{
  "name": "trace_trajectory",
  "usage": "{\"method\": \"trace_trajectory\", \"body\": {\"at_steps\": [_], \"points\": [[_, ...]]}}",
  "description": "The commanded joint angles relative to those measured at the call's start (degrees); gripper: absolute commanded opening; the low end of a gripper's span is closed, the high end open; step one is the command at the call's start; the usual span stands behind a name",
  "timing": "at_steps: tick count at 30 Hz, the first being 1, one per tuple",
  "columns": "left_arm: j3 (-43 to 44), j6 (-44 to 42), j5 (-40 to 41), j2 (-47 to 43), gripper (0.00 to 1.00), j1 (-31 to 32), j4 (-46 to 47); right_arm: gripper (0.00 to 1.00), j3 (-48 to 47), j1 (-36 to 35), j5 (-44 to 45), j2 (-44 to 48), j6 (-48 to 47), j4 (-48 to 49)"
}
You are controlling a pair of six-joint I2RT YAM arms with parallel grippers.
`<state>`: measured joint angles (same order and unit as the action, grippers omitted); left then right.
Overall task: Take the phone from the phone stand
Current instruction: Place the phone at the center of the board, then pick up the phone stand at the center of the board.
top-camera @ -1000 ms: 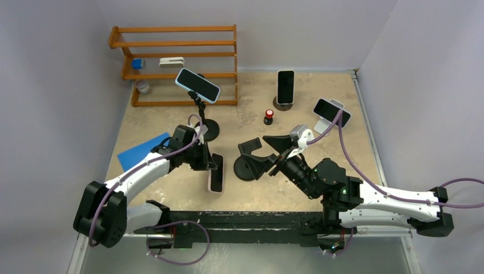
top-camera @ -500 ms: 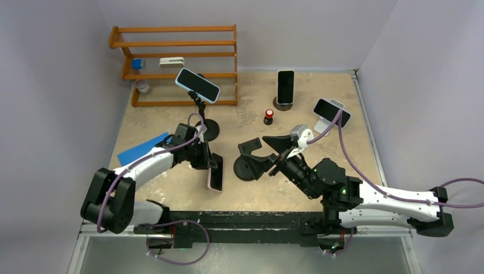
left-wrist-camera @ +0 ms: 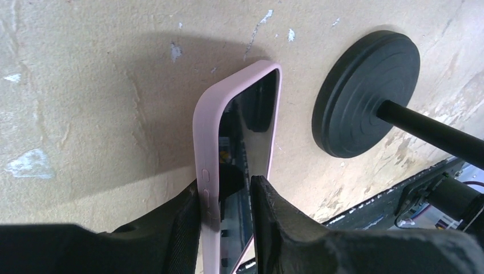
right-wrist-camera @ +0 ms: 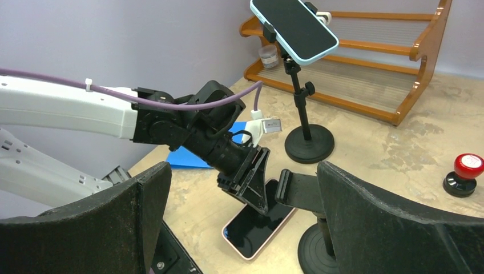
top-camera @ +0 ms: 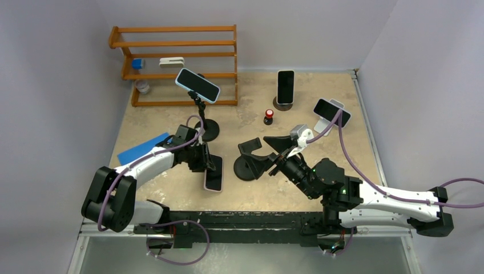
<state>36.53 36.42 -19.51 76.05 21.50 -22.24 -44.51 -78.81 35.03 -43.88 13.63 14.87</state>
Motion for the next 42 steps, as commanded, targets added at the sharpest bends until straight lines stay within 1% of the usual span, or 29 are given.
{"method": "trace_trajectory", "body": {"at_steps": [1, 10, 20, 25, 29, 32, 34, 36, 37, 40, 42], "points": [[0.99, 0.5, 1.86, -1.43, 0.34, 0.11, -0.4, 0.99, 0.51, -0.3, 2.19, 0.54, 1.02, 0.27], [1.2, 1.08, 4.49, -1.39, 0.37, 0.12, -1.59, 0.99, 1.13, -0.3, 3.11, 0.64, 1.85, -0.79], [1.22, 1.63, 7.04, -3.2, 0.48, 0.12, -3.55, 0.99, 1.23, -0.34, 3.39, 1.5, 2.42, -1.84], [1.5, 1.89, 7.52, -4.58, 0.52, 0.12, -4.79, 0.99, 1.68, -0.29, 3.42, 1.91, 3.07, -2.29], [2.74, 1.46, 8.27, -10.13, 0.59, -0.01, -8.15, 0.99, 1.71, -0.34, 3.62, 2.0, 4.47, -3.01], [4.21, 1.24, 8.83, -17.2, 0.65, 0.04, -9.97, 0.99, 1.93, -0.29, 4.55, 2.02, 4.91, -2.81], [5.95, -0.58, 8.8, -22.07, 0.67, 0.04, -9.72, 0.99, 2.59, -0.23, 5.24, 1.88, 4.23, -1.76], [7.7, -3.75, 8.86, -26.51, 0.68, 0.04, -7.93, 0.99, 3.78, -0.25, 4.93, 1.48, 2.95, -0.24], [8.52, -5.52, 8.87, -28.56, 0.7, 0.04, -6.48, 0.99, 4.67, -0.21, 4.95, 1.28, 2.47, 0.7], [9.25, -11.36, 9.66, -33.72, 0.72, 0.04, 0.99, 0.99, 6.95, -0.27, 6.23, 0.78, 2.51, 3.45], [9.36, -13.55, 11.33, -35.8, 0.73, -0.01, 5.18, 0.99, 7.84, -0.27, 7.73, 0.7, 4.23, 4.17]]}}
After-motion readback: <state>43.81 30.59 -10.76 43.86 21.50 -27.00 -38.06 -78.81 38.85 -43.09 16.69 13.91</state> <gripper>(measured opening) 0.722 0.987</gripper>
